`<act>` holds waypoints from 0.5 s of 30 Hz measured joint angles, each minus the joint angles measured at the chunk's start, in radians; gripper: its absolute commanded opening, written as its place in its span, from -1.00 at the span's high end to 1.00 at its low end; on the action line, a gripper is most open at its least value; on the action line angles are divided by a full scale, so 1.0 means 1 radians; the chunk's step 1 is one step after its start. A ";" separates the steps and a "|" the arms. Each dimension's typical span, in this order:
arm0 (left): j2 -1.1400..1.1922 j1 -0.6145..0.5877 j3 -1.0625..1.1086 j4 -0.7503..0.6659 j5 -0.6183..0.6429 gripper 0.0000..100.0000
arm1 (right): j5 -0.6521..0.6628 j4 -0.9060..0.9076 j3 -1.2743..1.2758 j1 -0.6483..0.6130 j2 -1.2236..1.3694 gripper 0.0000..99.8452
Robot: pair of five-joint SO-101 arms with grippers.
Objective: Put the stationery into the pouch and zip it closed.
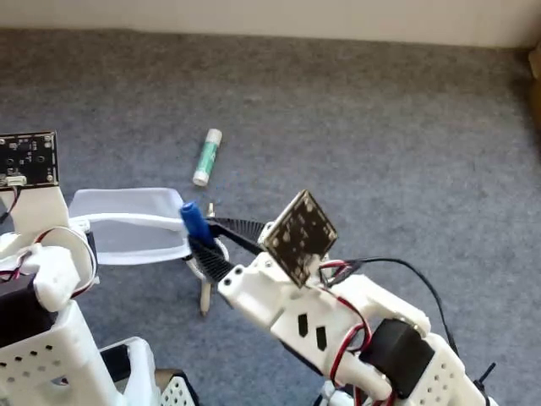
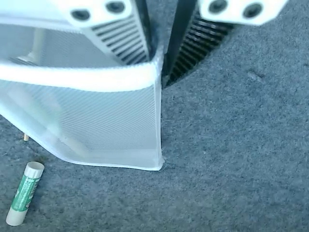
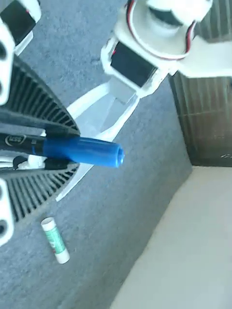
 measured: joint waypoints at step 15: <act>0.000 0.000 0.006 0.000 0.000 0.99 | 0.000 -0.592 0.229 -0.118 -0.101 0.99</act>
